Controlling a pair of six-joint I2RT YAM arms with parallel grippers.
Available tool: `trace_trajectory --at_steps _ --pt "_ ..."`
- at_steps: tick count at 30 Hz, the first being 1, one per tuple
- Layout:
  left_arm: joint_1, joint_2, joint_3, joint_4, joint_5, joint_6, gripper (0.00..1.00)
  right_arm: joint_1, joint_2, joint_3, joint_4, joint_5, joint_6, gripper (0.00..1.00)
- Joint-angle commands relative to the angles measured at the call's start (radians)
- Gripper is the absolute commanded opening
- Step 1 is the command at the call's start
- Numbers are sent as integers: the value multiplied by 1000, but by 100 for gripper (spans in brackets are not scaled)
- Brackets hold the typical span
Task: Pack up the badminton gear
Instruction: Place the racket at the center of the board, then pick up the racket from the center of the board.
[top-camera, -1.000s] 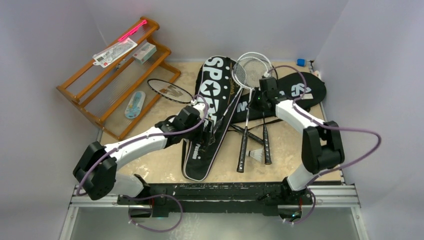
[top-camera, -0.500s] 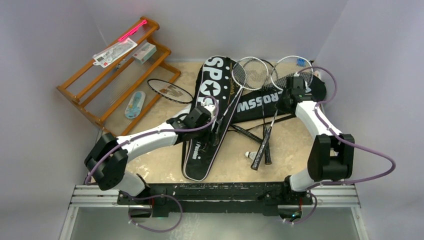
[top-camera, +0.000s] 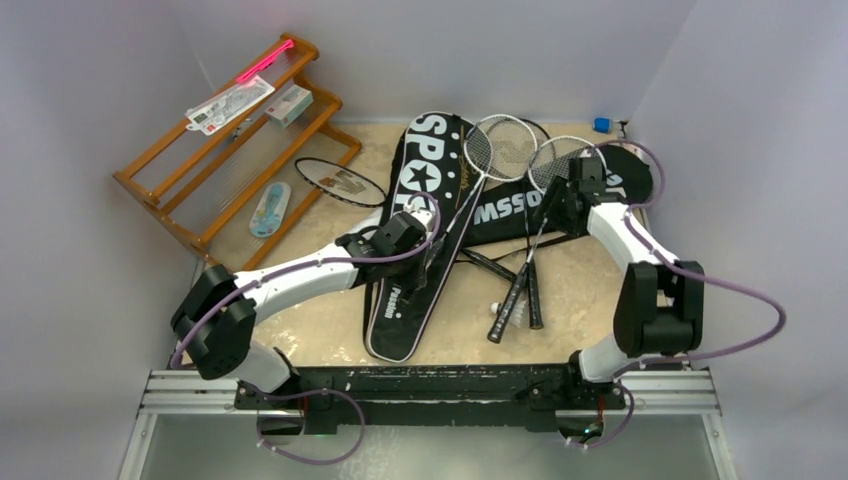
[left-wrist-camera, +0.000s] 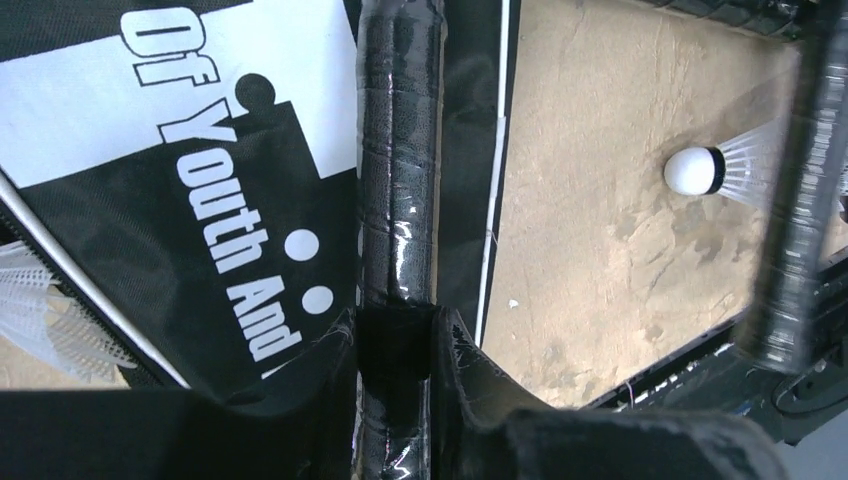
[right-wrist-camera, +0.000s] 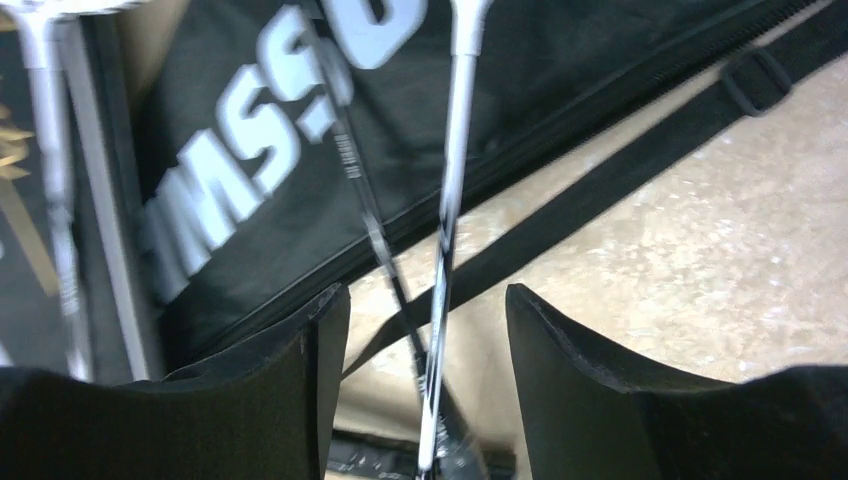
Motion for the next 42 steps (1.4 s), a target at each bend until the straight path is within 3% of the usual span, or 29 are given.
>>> trace_trajectory --at_steps 1,6,12,20,29,33,37,38,42 --pt "-5 -83 47 -9 3 -12 0 1 -130 -22 83 -177 -9 61" --pt "-6 -180 35 65 111 -43 0 8 -179 -60 174 -443 53 62" --pt "-5 -257 6 159 207 -110 0 31 -168 -108 300 -601 164 78" --pt "-6 -273 -87 291 274 -220 0 41 -125 -223 527 -634 368 79" --pt "-5 -302 -131 294 231 -240 0 79 5 -158 505 -605 366 74" --pt "-6 -315 -134 279 221 -237 0 99 67 -107 513 -599 366 63" --pt "-7 -331 -133 246 205 -228 0 121 110 -30 497 -601 346 35" --pt "-7 -337 -134 236 200 -222 0 129 116 -9 485 -600 336 23" --pt "-7 -375 -148 202 174 -199 0 148 120 60 416 -573 285 2"
